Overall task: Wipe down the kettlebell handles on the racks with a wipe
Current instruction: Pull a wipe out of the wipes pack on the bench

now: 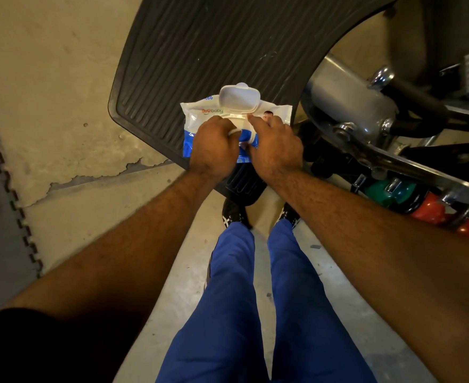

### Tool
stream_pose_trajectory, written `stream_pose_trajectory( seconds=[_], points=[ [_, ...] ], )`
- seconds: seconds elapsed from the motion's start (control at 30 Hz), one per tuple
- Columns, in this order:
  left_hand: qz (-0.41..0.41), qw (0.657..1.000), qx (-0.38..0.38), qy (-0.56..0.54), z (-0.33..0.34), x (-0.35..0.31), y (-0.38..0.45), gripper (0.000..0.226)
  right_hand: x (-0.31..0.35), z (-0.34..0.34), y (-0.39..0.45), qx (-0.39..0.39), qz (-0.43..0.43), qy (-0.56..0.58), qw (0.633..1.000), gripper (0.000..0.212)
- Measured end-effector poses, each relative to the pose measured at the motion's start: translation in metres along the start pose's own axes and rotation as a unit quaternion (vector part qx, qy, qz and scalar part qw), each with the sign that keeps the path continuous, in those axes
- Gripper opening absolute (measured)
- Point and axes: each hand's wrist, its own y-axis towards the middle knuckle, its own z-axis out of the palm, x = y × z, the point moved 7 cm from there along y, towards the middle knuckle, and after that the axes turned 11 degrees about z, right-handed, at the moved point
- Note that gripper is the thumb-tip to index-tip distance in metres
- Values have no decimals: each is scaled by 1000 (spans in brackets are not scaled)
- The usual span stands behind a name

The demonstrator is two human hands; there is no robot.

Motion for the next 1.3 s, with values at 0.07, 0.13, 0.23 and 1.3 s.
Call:
stream_pose_trajectory(
  seconds=[0.07,0.13,0.23,1.3],
  points=[
    [25,1000,-8,-10,-6,-3,-7,20,0,-1,0,1,1,-4,1000,64],
    [45,999,-27,-9,-11,-3,-13,20,1,-1,-1,-1,2,-9,1000,64],
    [42,999,-22,4,-8,0,-12,17,2,0,-2,-7,2,-16,1000,64],
    [-70,966,-75,-238,-105,-42,-29,27,18,-44,-47,63,-54,236,968,70]
  ],
)
